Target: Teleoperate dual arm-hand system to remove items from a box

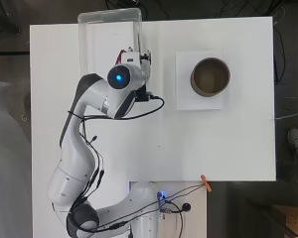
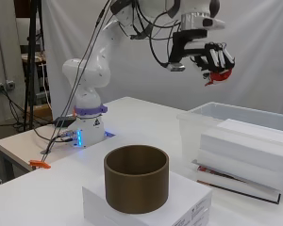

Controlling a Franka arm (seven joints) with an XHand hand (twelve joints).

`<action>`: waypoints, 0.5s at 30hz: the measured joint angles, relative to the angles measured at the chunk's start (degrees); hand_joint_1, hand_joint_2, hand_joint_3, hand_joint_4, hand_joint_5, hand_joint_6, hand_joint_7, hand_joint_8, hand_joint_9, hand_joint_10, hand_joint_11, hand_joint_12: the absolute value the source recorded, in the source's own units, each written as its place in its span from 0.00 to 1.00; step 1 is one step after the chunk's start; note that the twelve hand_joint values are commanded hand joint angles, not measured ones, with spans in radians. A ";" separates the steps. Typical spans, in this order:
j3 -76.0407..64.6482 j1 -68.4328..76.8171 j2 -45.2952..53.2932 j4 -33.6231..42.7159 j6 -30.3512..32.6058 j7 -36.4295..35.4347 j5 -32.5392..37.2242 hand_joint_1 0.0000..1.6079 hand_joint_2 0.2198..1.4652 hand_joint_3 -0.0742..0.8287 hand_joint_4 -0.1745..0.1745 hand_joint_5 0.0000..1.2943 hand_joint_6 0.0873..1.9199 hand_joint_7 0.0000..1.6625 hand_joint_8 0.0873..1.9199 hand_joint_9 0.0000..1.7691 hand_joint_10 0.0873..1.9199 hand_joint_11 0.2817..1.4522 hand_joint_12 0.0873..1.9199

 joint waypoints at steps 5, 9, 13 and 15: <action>-11.24 0.73 0.84 -6.21 2.88 -5.78 -0.09 0.64 0.73 0.07 1.00 0.75 0.54 0.73 1.00 0.81 1.00 0.71 0.93; -15.03 -2.34 4.09 -12.60 8.00 -8.21 -4.39 0.65 0.70 0.07 1.00 0.80 0.46 0.72 1.00 0.82 1.00 0.74 0.93; -14.98 -5.46 7.89 -13.14 11.17 -7.28 -7.95 0.66 0.69 0.08 1.00 0.82 0.43 0.72 1.00 0.82 1.00 0.75 0.93; -13.42 -8.94 11.60 -13.19 14.09 -5.56 -11.65 0.69 0.70 0.08 1.00 0.82 0.54 0.73 1.00 0.82 1.00 0.76 0.93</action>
